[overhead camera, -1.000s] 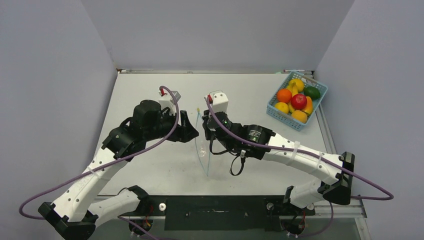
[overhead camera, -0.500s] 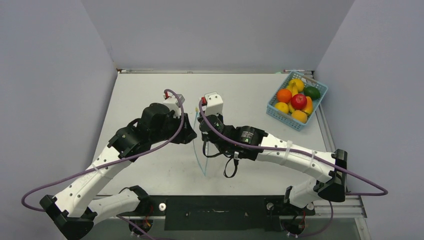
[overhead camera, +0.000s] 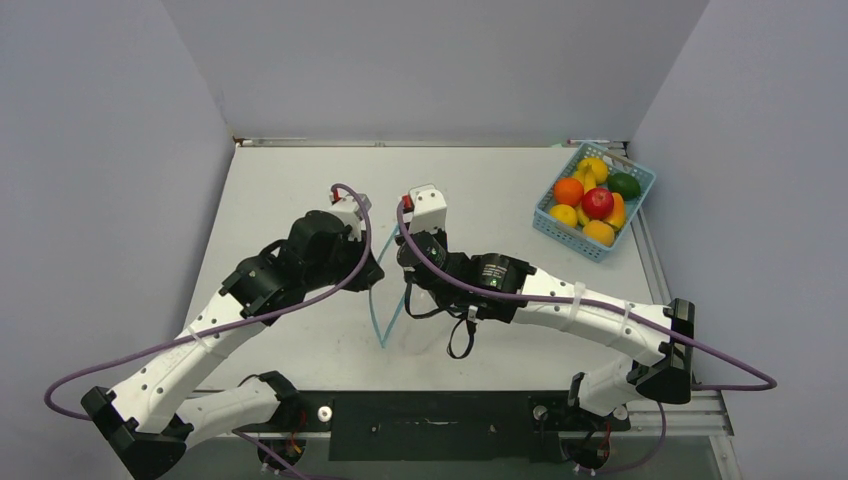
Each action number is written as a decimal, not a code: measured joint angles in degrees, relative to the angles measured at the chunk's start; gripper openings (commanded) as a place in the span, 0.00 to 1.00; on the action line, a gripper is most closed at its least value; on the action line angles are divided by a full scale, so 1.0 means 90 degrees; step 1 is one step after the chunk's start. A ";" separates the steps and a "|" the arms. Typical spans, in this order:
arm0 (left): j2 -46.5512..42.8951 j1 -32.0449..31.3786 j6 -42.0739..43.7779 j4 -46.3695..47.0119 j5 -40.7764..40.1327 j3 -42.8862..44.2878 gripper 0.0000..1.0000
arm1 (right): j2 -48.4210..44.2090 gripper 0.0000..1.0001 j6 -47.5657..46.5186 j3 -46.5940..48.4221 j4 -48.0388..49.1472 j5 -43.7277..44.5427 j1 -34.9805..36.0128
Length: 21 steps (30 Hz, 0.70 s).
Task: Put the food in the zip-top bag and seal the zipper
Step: Open the zipper of the food storage bag.
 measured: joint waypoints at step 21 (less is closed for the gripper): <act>0.0136 -0.0036 0.0527 -0.1056 -0.1698 0.1117 0.00 | -0.0257 0.05 -0.0002 -0.0410 -0.0024 0.0005 -0.0301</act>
